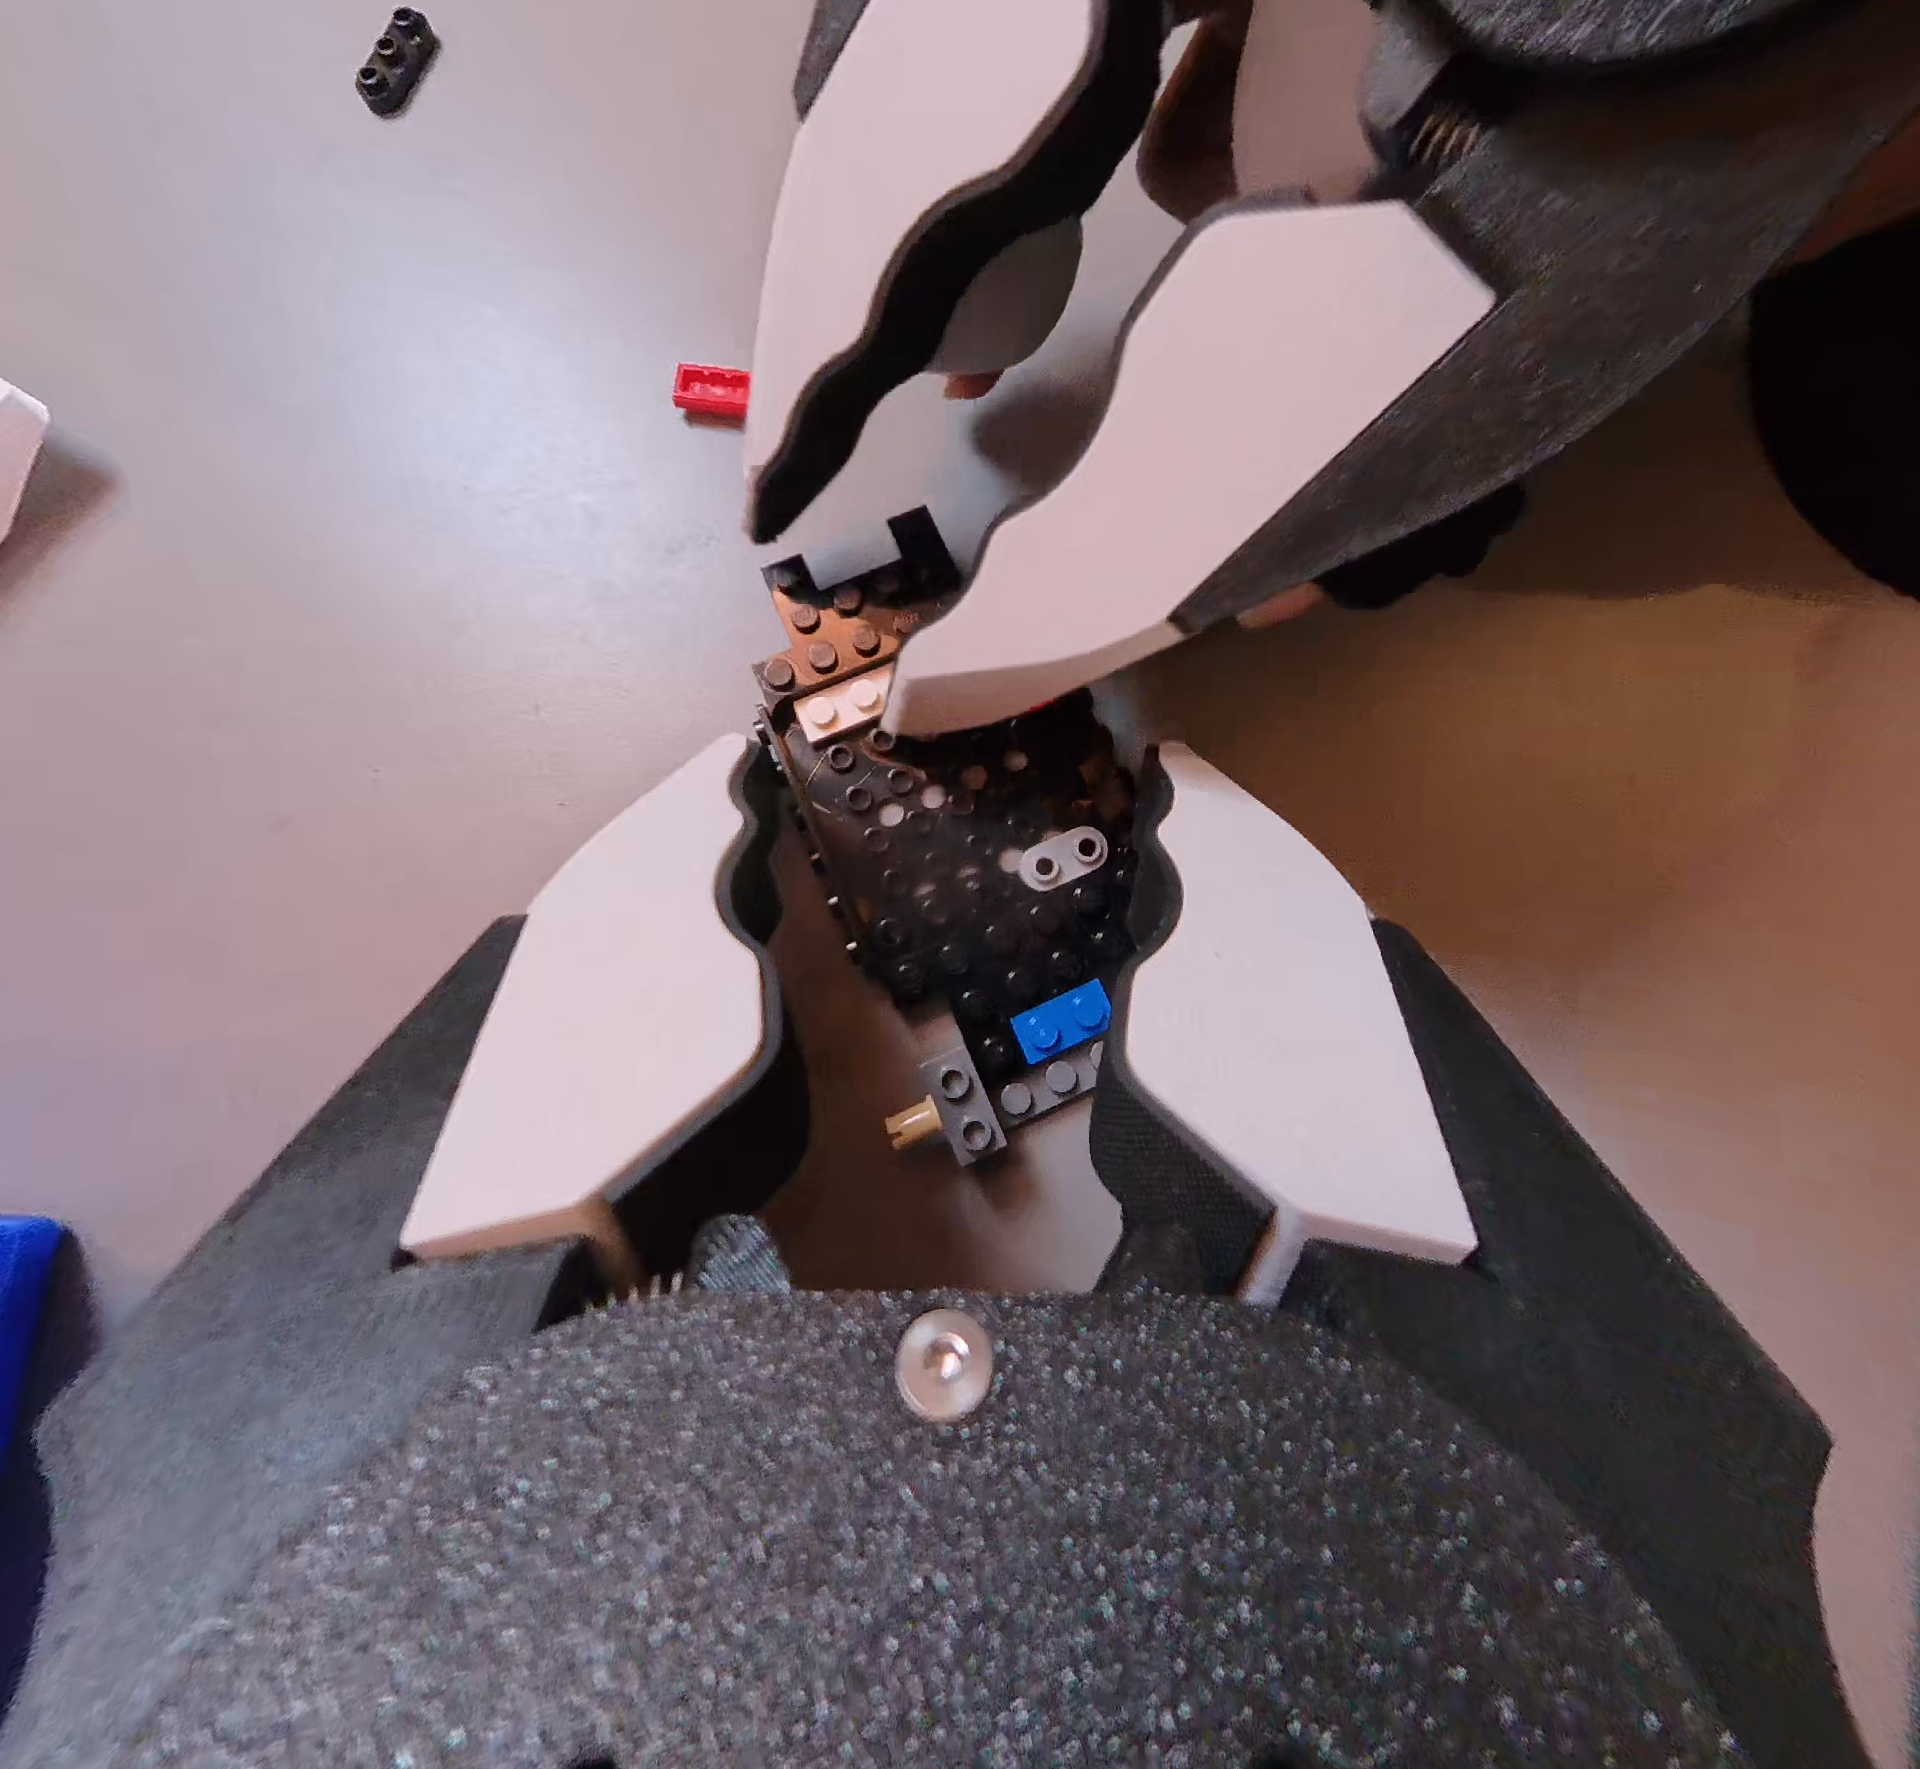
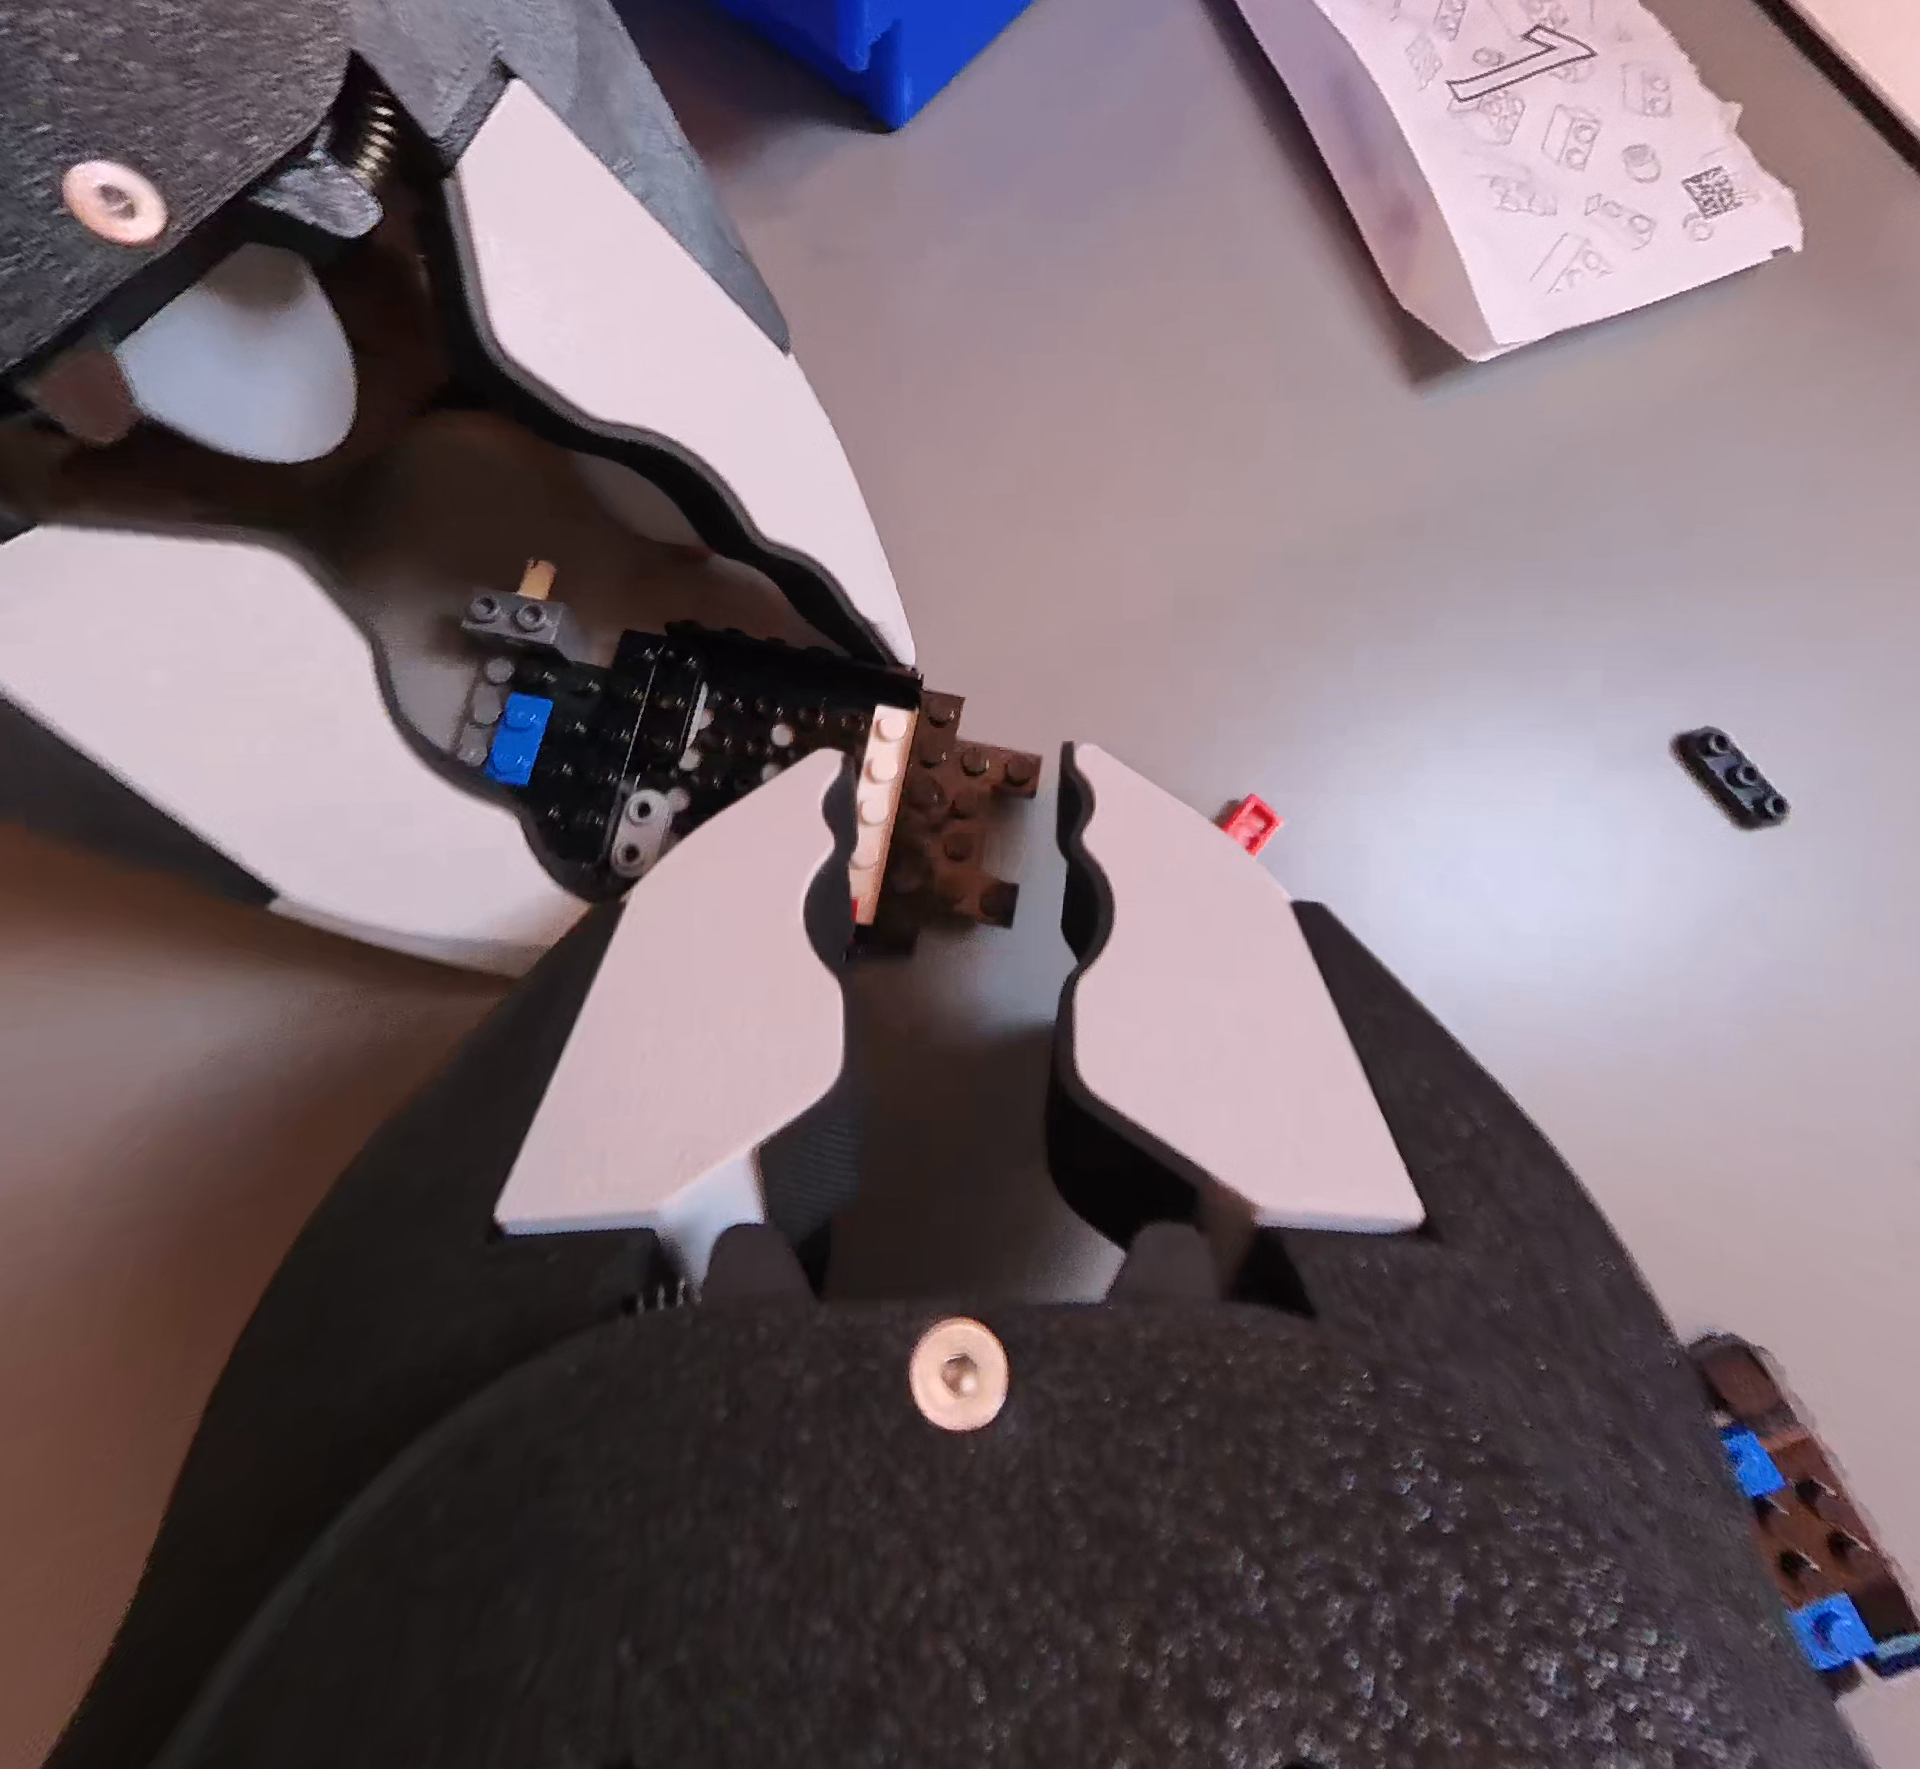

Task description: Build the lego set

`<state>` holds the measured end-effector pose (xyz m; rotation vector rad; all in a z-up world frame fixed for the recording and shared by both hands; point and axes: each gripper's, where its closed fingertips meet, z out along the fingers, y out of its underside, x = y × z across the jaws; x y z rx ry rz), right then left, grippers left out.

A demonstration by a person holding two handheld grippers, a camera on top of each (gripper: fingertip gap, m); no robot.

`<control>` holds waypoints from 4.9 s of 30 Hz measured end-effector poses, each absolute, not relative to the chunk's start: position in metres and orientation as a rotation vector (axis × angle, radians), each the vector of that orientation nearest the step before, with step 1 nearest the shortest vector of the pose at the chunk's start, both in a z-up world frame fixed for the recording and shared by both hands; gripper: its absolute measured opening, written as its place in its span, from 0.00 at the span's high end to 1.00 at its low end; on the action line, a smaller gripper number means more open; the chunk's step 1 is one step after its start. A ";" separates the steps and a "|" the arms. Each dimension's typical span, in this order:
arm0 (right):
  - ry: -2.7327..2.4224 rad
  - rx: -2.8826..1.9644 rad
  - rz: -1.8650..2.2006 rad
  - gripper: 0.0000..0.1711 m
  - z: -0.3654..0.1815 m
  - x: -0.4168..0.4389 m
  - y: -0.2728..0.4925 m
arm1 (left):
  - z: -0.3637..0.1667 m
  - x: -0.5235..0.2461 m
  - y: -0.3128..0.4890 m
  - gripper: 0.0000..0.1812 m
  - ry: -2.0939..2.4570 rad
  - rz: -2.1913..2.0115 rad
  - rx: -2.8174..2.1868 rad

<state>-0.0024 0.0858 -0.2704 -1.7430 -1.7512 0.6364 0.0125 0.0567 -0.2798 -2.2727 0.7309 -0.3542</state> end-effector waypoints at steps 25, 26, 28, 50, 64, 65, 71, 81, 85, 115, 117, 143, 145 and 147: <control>-1.654 -1.642 0.489 1.00 -0.259 -0.014 0.094 | -0.278 0.006 0.065 0.64 0.685 -0.302 -2.268; -1.557 -1.572 0.333 1.00 -0.244 -0.006 0.122 | -0.280 0.006 0.061 0.63 0.707 -0.321 -2.288; -1.489 -1.651 0.505 1.00 -0.231 0.000 0.128 | -0.279 0.006 0.056 0.64 0.707 -0.321 -2.275; -1.804 -1.663 0.557 0.91 -0.276 -0.020 0.077 | -0.282 0.004 0.057 0.63 0.680 -0.317 -2.307; -1.483 -1.684 0.603 1.00 -0.241 -0.004 0.129 | -0.282 0.003 0.056 0.63 0.697 -0.313 -2.280; -1.496 -1.714 0.652 1.00 -0.246 -0.004 0.124 | -0.282 0.003 0.055 0.64 0.696 -0.317 -2.277; -1.666 -1.685 0.662 0.86 -0.260 -0.013 0.090 | -0.281 0.005 0.056 0.64 0.709 -0.336 -2.285; -1.771 -1.655 0.753 0.84 -0.256 -0.004 0.073 | -0.279 0.001 0.055 0.64 0.758 -0.310 -2.257; -1.855 -1.706 0.873 0.88 -0.256 -0.001 0.047 | -0.277 -0.001 0.057 0.64 0.771 -0.275 -2.242; -1.365 -1.658 1.837 0.99 -0.182 -0.004 0.056 | -0.191 0.005 0.048 0.83 0.765 -0.550 -1.773; -1.311 -1.665 1.947 0.99 -0.177 -0.006 0.053 | -0.186 0.005 0.049 0.83 0.797 -0.447 -1.728; -0.954 -1.582 2.177 0.96 -0.142 -0.011 0.070 | -0.147 -0.047 0.059 0.98 0.733 -0.134 -1.595; -0.940 -1.581 2.175 0.96 -0.141 -0.008 0.074 | -0.146 -0.056 0.060 0.98 0.709 -0.121 -1.600; -0.958 -1.593 2.118 0.96 -0.145 -0.007 0.078 | -0.144 -0.063 0.061 0.98 0.708 -0.084 -1.600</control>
